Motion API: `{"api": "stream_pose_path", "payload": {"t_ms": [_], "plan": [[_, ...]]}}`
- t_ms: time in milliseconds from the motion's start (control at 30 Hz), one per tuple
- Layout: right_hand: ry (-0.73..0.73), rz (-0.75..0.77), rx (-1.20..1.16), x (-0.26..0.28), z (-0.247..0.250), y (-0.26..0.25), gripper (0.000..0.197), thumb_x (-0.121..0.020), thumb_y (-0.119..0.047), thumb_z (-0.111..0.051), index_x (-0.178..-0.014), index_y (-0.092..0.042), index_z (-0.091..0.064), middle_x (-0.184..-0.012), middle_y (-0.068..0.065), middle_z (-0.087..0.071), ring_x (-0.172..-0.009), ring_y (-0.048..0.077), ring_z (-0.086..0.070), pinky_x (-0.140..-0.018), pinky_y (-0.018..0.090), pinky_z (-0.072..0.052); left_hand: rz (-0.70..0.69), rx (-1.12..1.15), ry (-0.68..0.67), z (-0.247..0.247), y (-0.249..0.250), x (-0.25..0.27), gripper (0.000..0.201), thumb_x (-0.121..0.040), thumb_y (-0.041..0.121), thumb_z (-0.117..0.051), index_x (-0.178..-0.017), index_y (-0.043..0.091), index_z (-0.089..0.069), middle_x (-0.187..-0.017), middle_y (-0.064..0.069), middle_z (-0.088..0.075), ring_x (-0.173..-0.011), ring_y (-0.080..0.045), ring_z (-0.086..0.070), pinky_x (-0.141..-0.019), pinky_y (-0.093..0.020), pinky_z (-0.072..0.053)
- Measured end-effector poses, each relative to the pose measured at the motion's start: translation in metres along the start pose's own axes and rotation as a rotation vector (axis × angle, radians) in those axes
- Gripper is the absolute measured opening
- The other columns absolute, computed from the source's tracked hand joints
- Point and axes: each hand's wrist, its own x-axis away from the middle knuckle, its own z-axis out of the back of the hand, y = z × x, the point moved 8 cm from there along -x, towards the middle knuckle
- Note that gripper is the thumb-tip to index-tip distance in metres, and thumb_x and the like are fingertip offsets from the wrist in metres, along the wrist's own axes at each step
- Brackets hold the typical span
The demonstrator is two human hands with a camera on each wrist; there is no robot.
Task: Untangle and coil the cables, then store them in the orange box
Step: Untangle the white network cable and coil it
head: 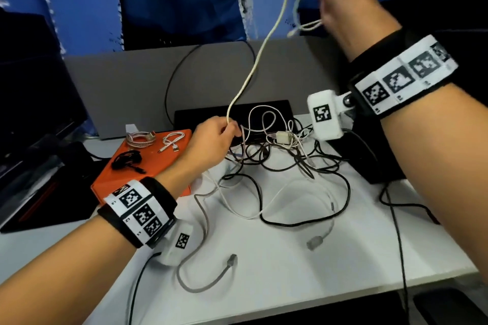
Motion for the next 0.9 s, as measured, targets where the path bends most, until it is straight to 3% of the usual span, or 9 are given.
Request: {"api": "stream_pose_path", "payload": {"t_ms": [67,167,300,367,467,567,667,767,900], "plan": [[-0.010,-0.051,0.031,0.003,0.004,-0.003,0.025,-0.096,-0.019,-0.043,-0.075,-0.017,-0.056,-0.062,-0.006,-0.067,-0.060,0.011,-0.066,-0.067,0.027,-0.053,0.002,0.046,0.076,0.010,-0.006,-0.002,0.033,-0.107,0.034,-0.047,-0.089,0.026,-0.072,-0.087,0.007,-0.056,-0.076,-0.010,-0.057,-0.065,-0.023,-0.037],[-0.166,-0.266,0.198,0.024,-0.004,0.014,0.032,-0.107,-0.025,-0.046,-0.076,-0.019,-0.052,-0.060,-0.005,-0.062,-0.051,0.014,-0.060,-0.056,0.026,-0.046,-0.001,0.102,0.156,0.028,-0.011,-0.001,0.038,-0.108,0.040,-0.043,-0.094,0.027,-0.076,-0.104,-0.004,-0.059,-0.095,-0.012,-0.058,-0.079,-0.016,-0.038],[-0.294,-0.424,0.553,0.050,0.003,0.040,0.035,-0.102,-0.040,-0.058,-0.078,-0.014,-0.059,-0.052,-0.001,-0.059,-0.043,0.017,-0.054,-0.055,0.032,-0.044,-0.068,0.340,0.128,0.045,0.000,0.009,0.050,-0.109,0.047,-0.036,-0.083,0.023,-0.071,-0.090,-0.009,-0.075,-0.090,-0.016,-0.069,-0.092,-0.034,-0.048],[-0.269,-0.361,0.783,0.059,0.009,0.041,0.036,-0.098,-0.045,-0.063,-0.080,-0.014,-0.061,-0.057,0.000,-0.061,-0.048,0.018,-0.054,-0.064,0.033,-0.048,-0.085,0.449,0.063,0.049,0.010,0.016,0.051,-0.110,0.043,-0.034,-0.082,0.014,-0.064,-0.067,-0.001,-0.067,-0.074,-0.020,-0.068,-0.088,-0.039,-0.055],[-0.223,-0.197,0.917,0.087,-0.005,0.026,0.031,-0.094,-0.051,-0.065,-0.096,-0.020,-0.061,-0.085,-0.008,-0.065,-0.079,0.013,-0.060,-0.077,0.032,-0.047,-0.093,0.520,-0.030,0.046,0.022,0.027,0.049,-0.108,0.045,-0.036,-0.081,0.010,-0.056,-0.053,0.004,-0.041,-0.054,-0.019,-0.043,-0.066,-0.040,-0.051],[-0.479,-0.080,0.711,0.142,-0.058,0.016,0.037,-0.100,-0.048,-0.059,-0.126,-0.021,-0.059,-0.115,-0.010,-0.065,-0.106,0.008,-0.061,-0.096,0.030,-0.049,-0.118,0.509,-0.103,0.035,0.029,0.035,0.053,-0.107,0.046,-0.042,-0.077,0.005,-0.057,-0.055,-0.002,-0.031,-0.050,-0.014,-0.027,-0.051,-0.033,-0.023],[-0.785,-0.026,0.736,0.188,-0.093,0.027,0.037,-0.106,-0.041,-0.051,-0.139,-0.023,-0.056,-0.120,-0.008,-0.060,-0.107,0.006,-0.057,-0.091,0.021,-0.041,-0.212,0.268,-0.070,0.036,0.035,0.043,0.048,-0.092,0.056,-0.054,-0.074,0.014,-0.067,-0.058,-0.007,-0.052,-0.054,-0.013,-0.043,-0.051,-0.035,-0.032],[-0.815,-0.079,0.770,0.198,-0.086,0.044,0.024,-0.104,-0.036,-0.057,-0.124,-0.028,-0.067,-0.106,-0.008,-0.062,-0.090,0.005,-0.055,-0.080,0.021,-0.041,-0.275,0.069,-0.009,0.043,0.032,0.057,0.028,-0.091,0.049,-0.067,-0.086,0.023,-0.075,-0.072,-0.001,-0.071,-0.067,-0.019,-0.064,-0.064,-0.041,-0.048],[-0.947,-0.163,0.819,0.225,-0.076,0.070,0.013,-0.099,-0.039,-0.065,-0.091,-0.030,-0.069,-0.083,-0.009,-0.059,-0.078,0.004,-0.053,-0.072,0.028,-0.044,-0.122,0.032,-0.006,0.047,0.003,0.069,0.025,-0.087,0.044,-0.076,-0.075,0.023,-0.070,-0.064,-0.004,-0.066,-0.062,-0.025,-0.061,-0.059,-0.045,-0.049]]}}
